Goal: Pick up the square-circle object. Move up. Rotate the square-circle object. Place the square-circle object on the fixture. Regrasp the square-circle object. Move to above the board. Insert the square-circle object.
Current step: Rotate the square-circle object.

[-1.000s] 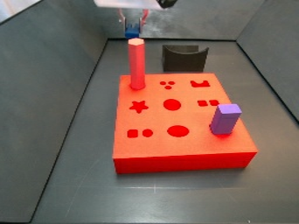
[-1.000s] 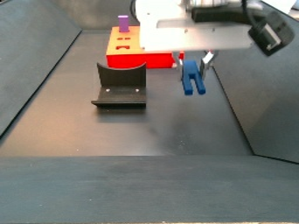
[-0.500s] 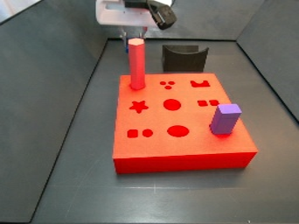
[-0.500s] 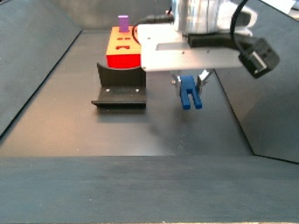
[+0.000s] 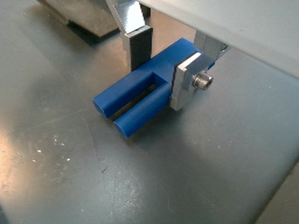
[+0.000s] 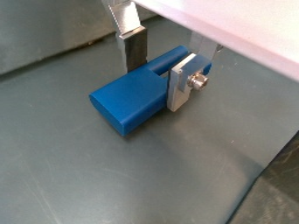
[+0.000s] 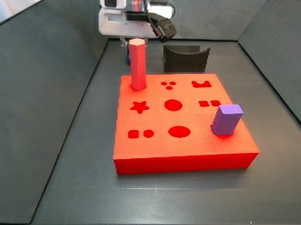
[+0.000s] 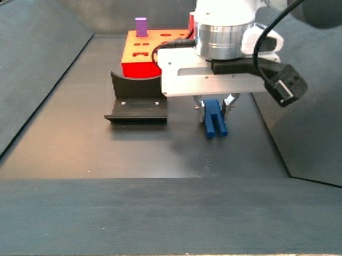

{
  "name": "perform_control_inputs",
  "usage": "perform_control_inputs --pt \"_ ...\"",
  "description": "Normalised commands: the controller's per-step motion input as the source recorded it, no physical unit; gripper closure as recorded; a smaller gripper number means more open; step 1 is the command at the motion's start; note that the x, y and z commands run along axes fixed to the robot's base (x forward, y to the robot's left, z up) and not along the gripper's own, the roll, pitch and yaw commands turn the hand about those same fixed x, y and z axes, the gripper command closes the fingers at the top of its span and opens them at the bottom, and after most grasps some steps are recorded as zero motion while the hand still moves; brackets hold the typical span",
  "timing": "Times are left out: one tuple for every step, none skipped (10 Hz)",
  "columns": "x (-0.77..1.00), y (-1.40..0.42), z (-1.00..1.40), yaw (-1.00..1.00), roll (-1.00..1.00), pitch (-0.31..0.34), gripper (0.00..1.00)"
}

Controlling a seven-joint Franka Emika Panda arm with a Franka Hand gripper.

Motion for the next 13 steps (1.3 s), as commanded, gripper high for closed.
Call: perform_control_inputs --pt "0.0 0.0 0.0 0.0 0.0 0.0 0.0" --pt "0.0 0.0 1.0 0.0 0.0 0.0 0.0" --pt "-0.01 0.0 1.0 0.0 0.0 0.015 0.0" --pt "-0.02 0.0 1.0 -0.01 0.01 0.031 0.0" --pt "-0.01 0.0 1.0 -0.01 0.03 0.05 0.0" --pt "-0.01 0.01 1.0 -0.02 0.04 0.068 0.0" --pt "-0.02 0.01 1.0 -0.02 0.06 0.075 0.0" --pt "-0.02 0.0 1.0 -0.01 0.08 0.076 0.0" --pt "-0.03 0.0 0.98 0.0 0.09 0.081 0.0" --pt "-0.03 0.0 0.84 0.01 0.11 0.082 0.0" --pt "-0.03 0.0 0.66 0.01 0.13 0.082 0.0" --pt "0.0 0.0 0.0 1.0 0.0 0.0 0.0" --pt "0.0 0.0 -0.18 1.0 0.0 0.001 0.0"
